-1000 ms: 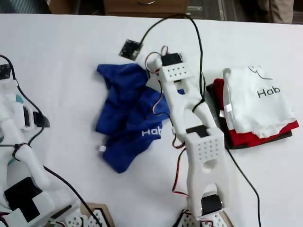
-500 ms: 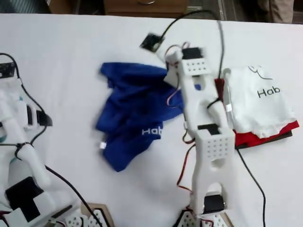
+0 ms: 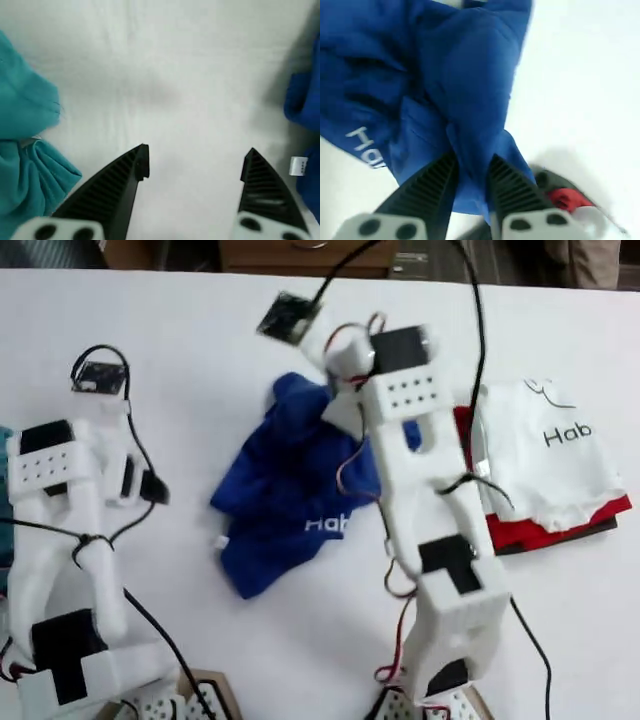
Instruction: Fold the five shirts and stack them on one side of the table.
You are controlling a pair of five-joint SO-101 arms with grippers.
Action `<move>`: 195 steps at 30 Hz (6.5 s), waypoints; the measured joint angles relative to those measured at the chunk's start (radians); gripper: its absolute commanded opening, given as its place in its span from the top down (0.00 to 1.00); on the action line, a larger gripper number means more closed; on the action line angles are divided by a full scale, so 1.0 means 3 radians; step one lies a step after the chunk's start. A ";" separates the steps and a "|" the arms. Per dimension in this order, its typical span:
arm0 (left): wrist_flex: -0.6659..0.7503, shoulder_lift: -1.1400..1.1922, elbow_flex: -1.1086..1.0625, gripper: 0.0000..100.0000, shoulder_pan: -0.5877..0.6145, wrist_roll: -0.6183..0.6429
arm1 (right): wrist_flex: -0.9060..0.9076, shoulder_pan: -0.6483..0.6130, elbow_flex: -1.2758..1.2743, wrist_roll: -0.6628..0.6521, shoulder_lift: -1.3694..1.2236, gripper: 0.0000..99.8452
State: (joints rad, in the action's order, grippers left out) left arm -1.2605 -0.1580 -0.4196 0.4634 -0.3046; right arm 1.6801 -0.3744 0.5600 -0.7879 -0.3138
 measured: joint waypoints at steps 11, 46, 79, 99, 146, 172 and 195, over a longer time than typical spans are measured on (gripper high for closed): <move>0.0015 0.0000 -0.0010 0.69 0.0946 -0.0450 | -0.1765 0.0087 -0.2782 0.0445 0.1171 0.70; 0.0107 0.0000 -0.0138 0.69 0.1069 -0.0537 | -0.2153 0.0286 -0.3273 -0.0496 0.1504 0.88; 0.0169 0.0000 -0.0148 0.69 0.1018 -0.0537 | -0.1918 0.0271 -0.3048 -0.0716 0.1790 0.74; 0.0169 0.0000 -0.0148 0.69 0.1018 -0.0537 | -0.1882 0.0404 -0.3110 -0.0716 0.1350 0.78; 0.0194 0.0000 -0.0159 0.69 0.0905 -0.0465 | -0.2148 0.0179 -0.3800 -0.0736 0.2036 0.82; 0.0194 0.0000 -0.0164 0.69 0.0680 -0.0465 | -0.2010 0.0338 -0.3795 -0.0736 0.2946 0.98; -0.1130 0.0000 0.0015 0.69 -0.1775 -0.0880 | -0.2864 0.1616 -0.3785 -0.0736 0.2905 0.98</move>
State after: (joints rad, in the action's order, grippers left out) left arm -1.5996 -0.1580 -0.4150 -0.0690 -0.5685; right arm 0.8209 0.1105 -0.5754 -1.0088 0.5577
